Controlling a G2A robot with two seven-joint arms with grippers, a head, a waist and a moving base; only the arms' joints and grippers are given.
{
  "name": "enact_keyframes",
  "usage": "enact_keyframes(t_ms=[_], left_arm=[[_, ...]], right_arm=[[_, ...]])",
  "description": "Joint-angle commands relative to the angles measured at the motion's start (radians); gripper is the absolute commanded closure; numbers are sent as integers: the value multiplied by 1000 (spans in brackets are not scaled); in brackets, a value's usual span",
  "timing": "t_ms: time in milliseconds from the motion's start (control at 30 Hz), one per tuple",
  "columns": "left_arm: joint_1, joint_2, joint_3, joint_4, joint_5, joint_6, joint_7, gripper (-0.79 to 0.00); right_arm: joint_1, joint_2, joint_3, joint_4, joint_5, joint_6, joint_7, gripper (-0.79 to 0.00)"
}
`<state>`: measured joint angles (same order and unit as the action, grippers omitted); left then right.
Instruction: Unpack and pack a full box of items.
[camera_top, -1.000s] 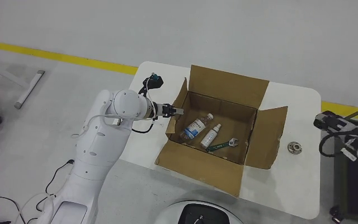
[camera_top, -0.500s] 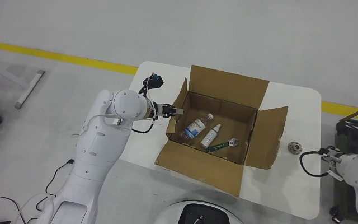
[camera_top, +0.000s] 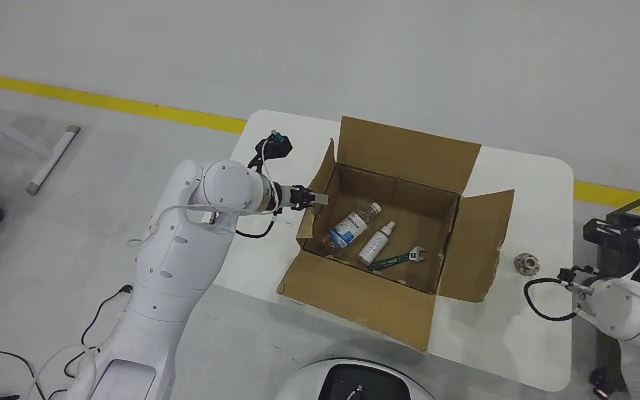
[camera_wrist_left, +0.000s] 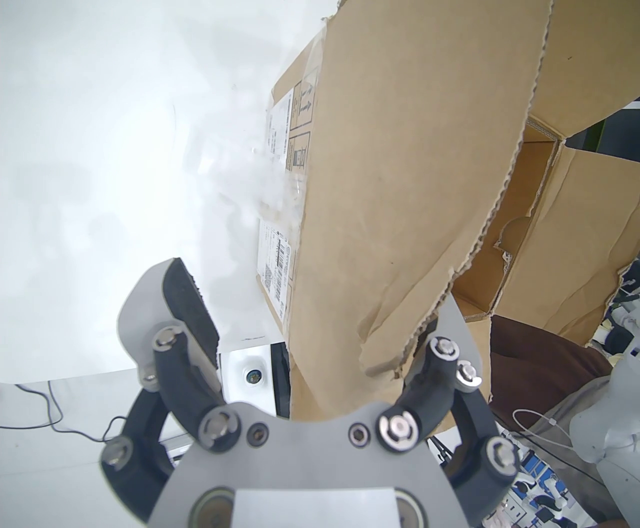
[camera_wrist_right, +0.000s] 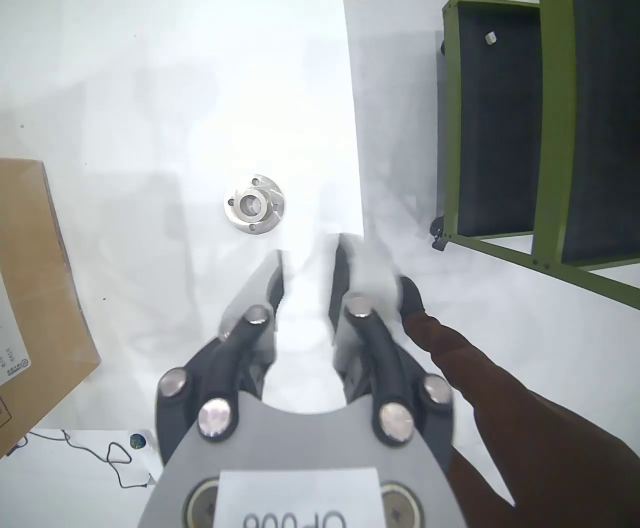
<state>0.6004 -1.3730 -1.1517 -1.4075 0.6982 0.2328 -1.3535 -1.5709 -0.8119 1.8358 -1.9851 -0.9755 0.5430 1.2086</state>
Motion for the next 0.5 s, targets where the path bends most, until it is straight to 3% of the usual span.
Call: enact_keyframes(t_ms=[0,300,467], left_arm=[[0,0,0,0,0,0,0,-785],[0,0,0,0,0,0,0,-785],[0,0,0,0,0,0,0,-785]], right_arm=[[69,1,-58,42,-29,-7,19,-785],[354,-3,-277,246,-120,-115,184,-785],[449,-13,-343,326,-179,-143,211,-785]])
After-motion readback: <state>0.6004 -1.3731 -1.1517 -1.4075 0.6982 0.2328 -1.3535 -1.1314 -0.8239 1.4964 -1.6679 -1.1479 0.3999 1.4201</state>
